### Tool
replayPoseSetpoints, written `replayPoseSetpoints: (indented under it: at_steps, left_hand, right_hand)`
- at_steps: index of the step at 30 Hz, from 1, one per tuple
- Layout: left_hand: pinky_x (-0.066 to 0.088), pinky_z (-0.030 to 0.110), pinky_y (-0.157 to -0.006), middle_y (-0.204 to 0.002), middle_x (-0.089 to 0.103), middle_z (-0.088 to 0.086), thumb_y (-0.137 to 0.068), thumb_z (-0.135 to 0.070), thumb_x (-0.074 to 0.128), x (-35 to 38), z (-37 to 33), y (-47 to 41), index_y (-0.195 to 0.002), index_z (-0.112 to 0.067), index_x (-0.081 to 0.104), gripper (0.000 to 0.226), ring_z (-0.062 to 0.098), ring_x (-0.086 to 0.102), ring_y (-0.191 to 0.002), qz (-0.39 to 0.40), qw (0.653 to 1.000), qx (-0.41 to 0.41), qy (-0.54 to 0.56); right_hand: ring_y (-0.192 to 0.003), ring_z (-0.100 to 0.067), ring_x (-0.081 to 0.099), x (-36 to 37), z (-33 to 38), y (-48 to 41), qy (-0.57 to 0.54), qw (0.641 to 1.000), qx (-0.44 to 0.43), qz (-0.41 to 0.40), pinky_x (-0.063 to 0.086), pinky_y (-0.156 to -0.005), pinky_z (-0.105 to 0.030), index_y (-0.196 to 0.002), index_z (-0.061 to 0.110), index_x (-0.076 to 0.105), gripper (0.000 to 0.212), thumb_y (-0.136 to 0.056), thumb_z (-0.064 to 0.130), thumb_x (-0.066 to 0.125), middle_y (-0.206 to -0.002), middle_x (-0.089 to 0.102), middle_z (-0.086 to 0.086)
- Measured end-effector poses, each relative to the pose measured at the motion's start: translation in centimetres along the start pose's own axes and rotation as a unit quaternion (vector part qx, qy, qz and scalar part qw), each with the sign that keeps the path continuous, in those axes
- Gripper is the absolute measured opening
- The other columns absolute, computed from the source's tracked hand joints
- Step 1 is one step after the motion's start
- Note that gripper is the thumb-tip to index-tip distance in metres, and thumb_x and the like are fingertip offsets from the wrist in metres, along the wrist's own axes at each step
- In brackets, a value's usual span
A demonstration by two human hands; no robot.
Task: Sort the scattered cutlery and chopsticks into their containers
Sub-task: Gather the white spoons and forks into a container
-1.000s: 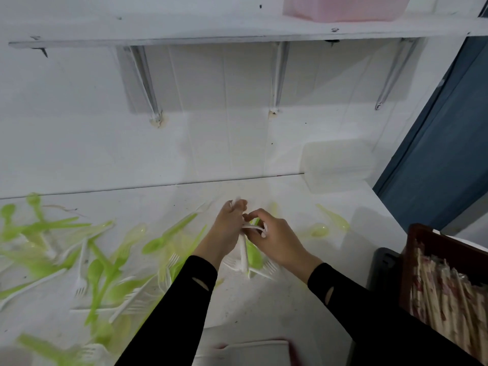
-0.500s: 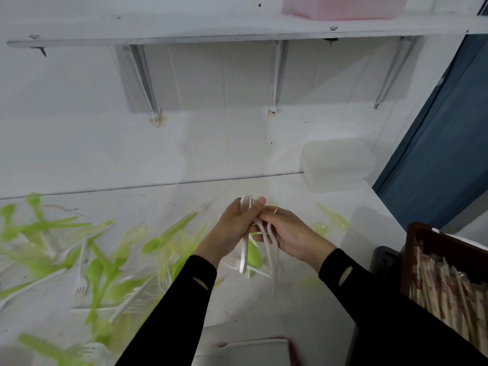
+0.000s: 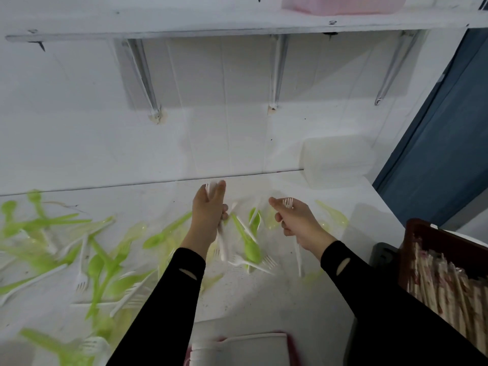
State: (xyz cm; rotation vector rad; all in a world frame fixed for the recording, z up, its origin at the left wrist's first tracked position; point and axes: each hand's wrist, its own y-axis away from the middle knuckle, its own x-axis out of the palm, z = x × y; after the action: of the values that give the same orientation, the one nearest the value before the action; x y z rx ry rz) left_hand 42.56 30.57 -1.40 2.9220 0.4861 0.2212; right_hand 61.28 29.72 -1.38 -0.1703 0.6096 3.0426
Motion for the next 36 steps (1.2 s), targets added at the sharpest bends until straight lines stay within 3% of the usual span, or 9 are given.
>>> replayPoseSetpoints:
  at_steps: [4,7,9,12,18,21,25,31,36]
  left_hand:
    - [0.036,0.029,-0.057,-0.066,0.046,0.002,-0.086,-0.038,0.071,-2.0,0.8,-0.6,-0.070,-0.012,0.047,0.039,0.022,0.046,-0.061,0.074,0.916,0.053,-0.390]
    - [0.045,0.031,-0.073,-0.089,0.062,0.005,-0.076,-0.043,0.079,-3.1,2.1,-0.1,-0.083,-0.012,0.055,0.040,0.025,0.060,-0.088,0.122,0.803,-0.008,-0.584]
    - [0.047,0.034,-0.082,-0.102,0.060,0.003,-0.072,-0.049,0.081,-3.4,2.6,0.5,-0.102,-0.012,0.057,0.054,0.025,0.060,-0.102,0.137,0.731,-0.056,-0.666]
    - [0.044,0.032,-0.084,-0.102,0.056,-0.001,-0.070,-0.052,0.082,-3.0,3.1,1.0,-0.111,-0.014,0.054,0.062,0.022,0.059,-0.109,0.158,0.685,-0.079,-0.707]
    - [0.047,0.029,-0.082,-0.113,0.063,0.005,-0.071,-0.040,0.084,-2.7,3.6,0.5,-0.111,-0.010,0.062,0.055,0.025,0.060,-0.109,0.187,0.739,-0.076,-0.643]
    - [0.039,0.020,-0.050,-0.070,0.056,0.001,-0.078,-0.029,0.080,-3.0,2.8,0.0,-0.077,-0.012,0.058,0.029,0.019,0.056,-0.062,0.196,0.837,-0.036,-0.509]
    - [0.055,0.022,-0.057,-0.094,0.061,0.010,-0.092,-0.019,0.067,-2.2,1.8,0.1,-0.105,-0.005,0.055,0.022,0.015,0.060,-0.071,0.171,0.964,-0.050,-0.196]
    - [0.057,0.028,-0.065,-0.115,0.063,0.023,-0.103,-0.011,0.047,-1.7,1.5,-0.3,-0.122,0.011,0.045,0.030,0.026,0.073,-0.089,0.113,0.992,0.030,-0.037]
    - [0.059,0.029,-0.071,-0.109,0.063,0.014,-0.104,-0.006,0.041,-1.9,0.9,-0.5,-0.125,-0.004,0.046,0.022,0.028,0.069,-0.093,0.036,0.996,0.038,0.071]
  right_hand:
    - [-0.065,-0.014,0.041,0.1,-0.6,0.0,0.190,0.979,-0.019,0.069,0.032,-0.055,-0.023,-0.082,0.019,0.049,0.014,-0.094,0.027,0.054,-0.076,0.045,0.004]
    - [-0.079,-0.019,0.047,0.1,-1.5,0.2,0.446,0.885,0.007,0.136,0.035,-0.056,-0.022,-0.076,0.022,0.045,0.022,-0.094,0.033,0.052,-0.085,0.047,0.002]
    - [-0.058,-0.016,0.049,0.0,-1.8,0.9,0.529,0.835,0.025,0.148,0.033,-0.044,-0.018,-0.069,0.016,0.050,0.033,-0.090,0.040,0.060,-0.074,0.054,-0.001]
    - [-0.041,-0.010,0.042,0.0,-2.5,1.2,0.535,0.831,0.043,0.147,0.029,-0.036,-0.017,-0.060,0.013,0.050,0.052,-0.082,0.057,0.069,-0.055,0.053,0.002]
    - [-0.033,-0.005,0.044,0.5,-2.9,0.8,0.518,0.836,0.052,0.174,0.029,-0.036,-0.016,-0.061,0.014,0.058,0.035,-0.082,0.036,0.075,-0.053,0.058,0.004]
    - [-0.037,-0.011,0.039,0.0,-2.3,0.4,0.437,0.889,0.041,0.130,0.028,-0.039,-0.016,-0.064,0.010,0.057,0.026,-0.083,0.023,0.069,-0.061,0.062,-0.002]
    - [-0.059,-0.016,0.045,-1.0,-0.9,-0.7,0.307,0.948,-0.077,-0.024,0.031,-0.048,-0.019,-0.066,0.018,0.043,0.031,-0.084,0.025,0.067,-0.062,0.047,0.005]
    - [-0.058,-0.008,0.045,-2.5,0.4,-1.0,0.090,0.964,-0.192,-0.162,0.038,-0.052,-0.016,-0.093,0.014,0.057,0.006,-0.090,0.018,0.059,-0.069,0.050,0.006]
    - [-0.064,-0.005,0.047,-2.6,0.8,-1.2,0.041,0.952,-0.236,-0.191,0.038,-0.061,-0.014,-0.084,0.015,0.054,0.018,-0.091,0.028,0.065,-0.073,0.053,0.009]
